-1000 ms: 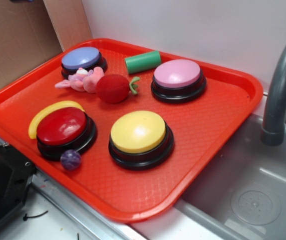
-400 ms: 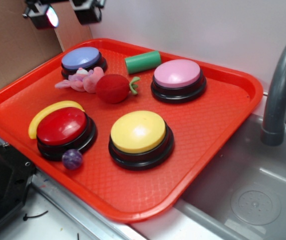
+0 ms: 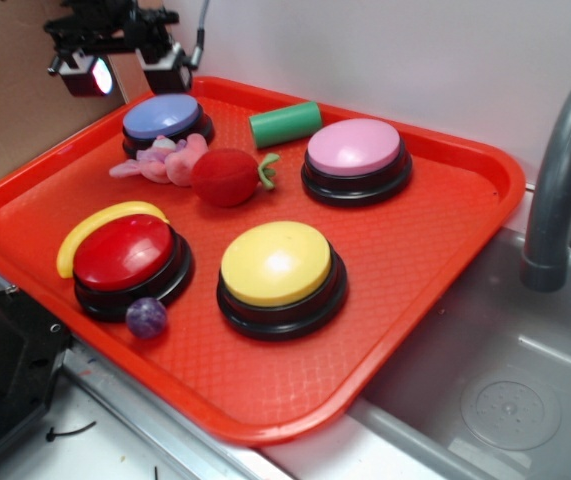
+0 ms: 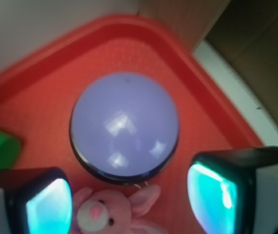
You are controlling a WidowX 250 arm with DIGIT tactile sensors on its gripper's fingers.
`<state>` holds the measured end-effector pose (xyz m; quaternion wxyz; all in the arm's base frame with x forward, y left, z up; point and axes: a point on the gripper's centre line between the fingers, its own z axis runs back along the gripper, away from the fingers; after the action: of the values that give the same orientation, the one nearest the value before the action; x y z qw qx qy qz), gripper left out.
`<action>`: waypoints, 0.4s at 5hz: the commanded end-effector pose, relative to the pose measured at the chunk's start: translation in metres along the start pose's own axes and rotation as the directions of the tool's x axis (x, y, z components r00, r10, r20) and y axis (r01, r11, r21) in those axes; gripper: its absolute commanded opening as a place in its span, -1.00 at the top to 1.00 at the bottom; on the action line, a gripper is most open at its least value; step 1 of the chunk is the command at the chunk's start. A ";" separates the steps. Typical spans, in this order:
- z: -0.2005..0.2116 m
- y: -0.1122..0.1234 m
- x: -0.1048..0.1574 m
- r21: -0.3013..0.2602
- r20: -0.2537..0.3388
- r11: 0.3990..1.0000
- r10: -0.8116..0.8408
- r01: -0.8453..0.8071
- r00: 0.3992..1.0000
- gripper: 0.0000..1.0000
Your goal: Push the purple button.
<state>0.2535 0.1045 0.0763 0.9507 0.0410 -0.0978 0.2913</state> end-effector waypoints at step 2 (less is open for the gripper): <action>-0.028 -0.002 0.025 -0.010 -0.038 0.999 -0.036 0.036 0.999 -1.00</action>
<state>0.2781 0.1141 0.0493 0.9572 0.0345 -0.0726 0.2779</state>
